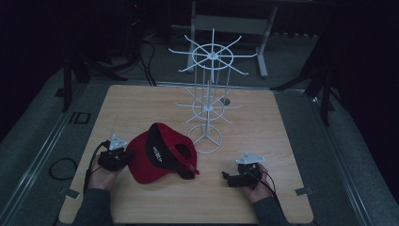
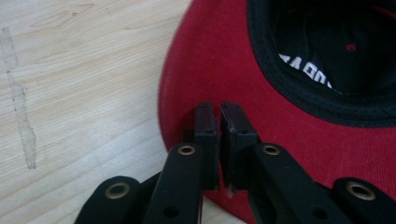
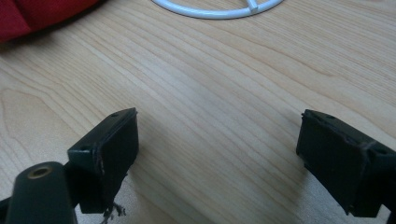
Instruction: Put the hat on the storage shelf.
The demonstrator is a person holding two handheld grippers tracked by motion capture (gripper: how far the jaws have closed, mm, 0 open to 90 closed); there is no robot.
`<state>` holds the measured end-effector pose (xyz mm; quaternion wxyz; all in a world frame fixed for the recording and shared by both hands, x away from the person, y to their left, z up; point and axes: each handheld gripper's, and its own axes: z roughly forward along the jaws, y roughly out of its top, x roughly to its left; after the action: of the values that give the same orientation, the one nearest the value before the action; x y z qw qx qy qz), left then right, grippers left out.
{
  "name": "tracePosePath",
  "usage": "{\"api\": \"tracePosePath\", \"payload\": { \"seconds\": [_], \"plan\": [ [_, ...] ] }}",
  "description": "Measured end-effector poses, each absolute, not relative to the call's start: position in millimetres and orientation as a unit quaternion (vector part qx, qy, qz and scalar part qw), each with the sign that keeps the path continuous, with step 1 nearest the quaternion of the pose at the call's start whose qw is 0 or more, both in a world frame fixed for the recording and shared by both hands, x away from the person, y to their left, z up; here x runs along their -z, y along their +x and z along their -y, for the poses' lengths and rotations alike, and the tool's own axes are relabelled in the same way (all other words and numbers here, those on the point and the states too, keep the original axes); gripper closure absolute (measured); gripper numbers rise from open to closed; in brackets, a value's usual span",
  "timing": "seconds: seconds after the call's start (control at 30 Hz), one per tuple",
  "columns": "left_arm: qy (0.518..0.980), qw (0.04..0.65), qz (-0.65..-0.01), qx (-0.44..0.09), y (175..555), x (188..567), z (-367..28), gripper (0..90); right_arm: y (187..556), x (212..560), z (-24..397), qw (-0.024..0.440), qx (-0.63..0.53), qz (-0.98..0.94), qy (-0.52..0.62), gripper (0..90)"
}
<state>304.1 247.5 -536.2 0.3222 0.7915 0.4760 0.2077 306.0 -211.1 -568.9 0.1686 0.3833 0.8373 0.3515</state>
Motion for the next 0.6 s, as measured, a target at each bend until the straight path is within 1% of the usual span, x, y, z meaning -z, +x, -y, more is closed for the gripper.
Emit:
{"api": "tracePosePath", "payload": {
  "seconds": [0.07,0.17,0.2,0.23,0.33,0.37,0.4,0.47,0.53,0.57,0.6],
  "plan": [
    [0.786,0.330,-0.475,-0.219,306,529,-248,83.5,306,569,211,0.169,-0.351,-0.837,0.383,12.8],
    [0.783,0.334,-0.473,-0.228,311,523,-248,73.3,306,569,211,0.168,-0.351,-0.837,0.384,12.8],
    [0.781,0.340,-0.472,-0.228,313,520,-248,73.3,306,569,211,0.169,-0.351,-0.837,0.383,12.8],
    [0.779,0.344,-0.468,-0.235,318,515,-247,64.2,306,569,211,0.168,-0.351,-0.838,0.384,12.8],
    [0.777,0.350,-0.468,-0.234,327,511,-247,52.8,306,569,211,0.168,-0.351,-0.837,0.384,12.8],
    [0.778,0.348,-0.474,-0.222,337,510,-249,47.4,306,569,211,0.167,-0.351,-0.837,0.385,12.8],
    [0.778,0.348,-0.474,-0.222,337,510,-249,46.2,306,569,211,0.167,-0.351,-0.837,0.385,12.8],
    [0.780,0.362,-0.470,-0.199,349,511,-250,46.8,306,569,211,0.167,-0.351,-0.837,0.384,12.8],
    [0.782,0.363,-0.468,-0.195,351,511,-249,46.9,306,569,211,0.168,-0.351,-0.837,0.384,12.8],
    [0.791,0.361,-0.459,-0.182,354,512,-246,47.5,306,569,211,0.167,-0.351,-0.837,0.384,12.8],
    [0.791,0.361,-0.459,-0.182,354,512,-246,49.9,306,569,211,0.167,-0.351,-0.837,0.384,12.8]
  ]
}}
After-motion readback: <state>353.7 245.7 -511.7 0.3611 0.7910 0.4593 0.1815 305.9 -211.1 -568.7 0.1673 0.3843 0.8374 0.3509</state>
